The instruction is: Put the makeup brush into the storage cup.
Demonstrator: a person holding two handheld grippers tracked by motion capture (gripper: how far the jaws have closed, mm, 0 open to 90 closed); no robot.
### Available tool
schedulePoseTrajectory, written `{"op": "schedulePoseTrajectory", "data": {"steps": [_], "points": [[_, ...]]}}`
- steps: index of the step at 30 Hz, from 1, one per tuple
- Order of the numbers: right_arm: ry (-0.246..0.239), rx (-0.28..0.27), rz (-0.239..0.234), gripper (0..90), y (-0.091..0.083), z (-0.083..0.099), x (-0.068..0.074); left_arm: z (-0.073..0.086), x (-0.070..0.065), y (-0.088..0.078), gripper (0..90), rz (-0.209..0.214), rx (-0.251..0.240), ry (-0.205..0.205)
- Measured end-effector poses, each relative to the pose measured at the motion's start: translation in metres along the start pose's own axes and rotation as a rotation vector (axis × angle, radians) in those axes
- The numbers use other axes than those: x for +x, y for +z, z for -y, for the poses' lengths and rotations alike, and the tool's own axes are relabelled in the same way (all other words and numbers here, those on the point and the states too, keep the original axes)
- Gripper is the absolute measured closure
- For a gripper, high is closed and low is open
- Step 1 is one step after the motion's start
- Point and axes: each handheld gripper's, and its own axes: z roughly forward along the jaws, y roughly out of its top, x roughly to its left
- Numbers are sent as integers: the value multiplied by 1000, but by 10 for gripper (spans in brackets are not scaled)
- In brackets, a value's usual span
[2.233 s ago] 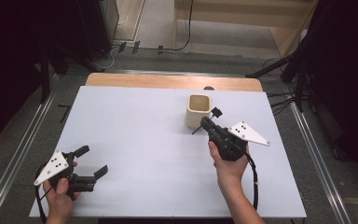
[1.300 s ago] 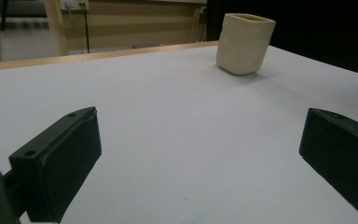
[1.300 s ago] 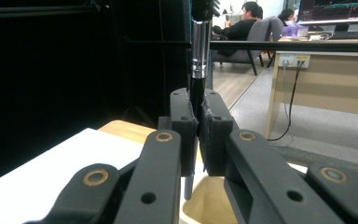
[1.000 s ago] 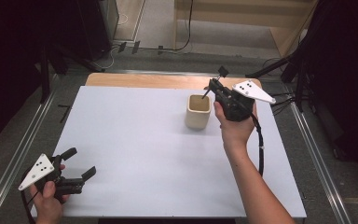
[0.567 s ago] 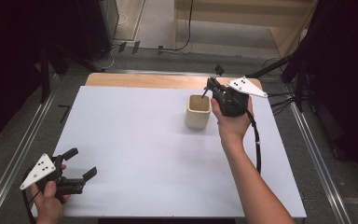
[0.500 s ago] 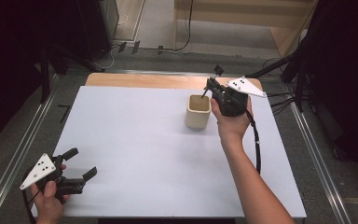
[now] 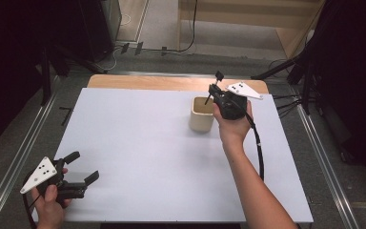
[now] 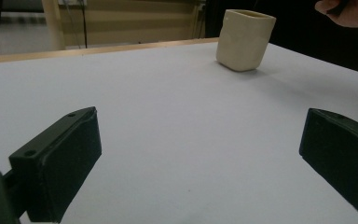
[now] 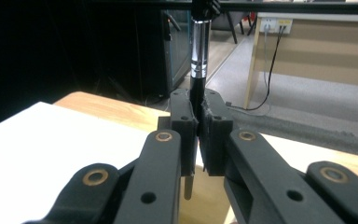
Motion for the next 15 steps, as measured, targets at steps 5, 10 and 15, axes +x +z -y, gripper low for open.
{"op": "schedulePoseTrajectory", "data": {"steps": [5,10,15], "points": [[-6,16,1,871,4,4,0,0,0,1,0,2,2,0],[-4,28,-1,871,8,7,0,0,0,1,0,2,3,-1],[21,54,-12,871,15,15,-1,1,0,1,0,2,4,-3]]}}
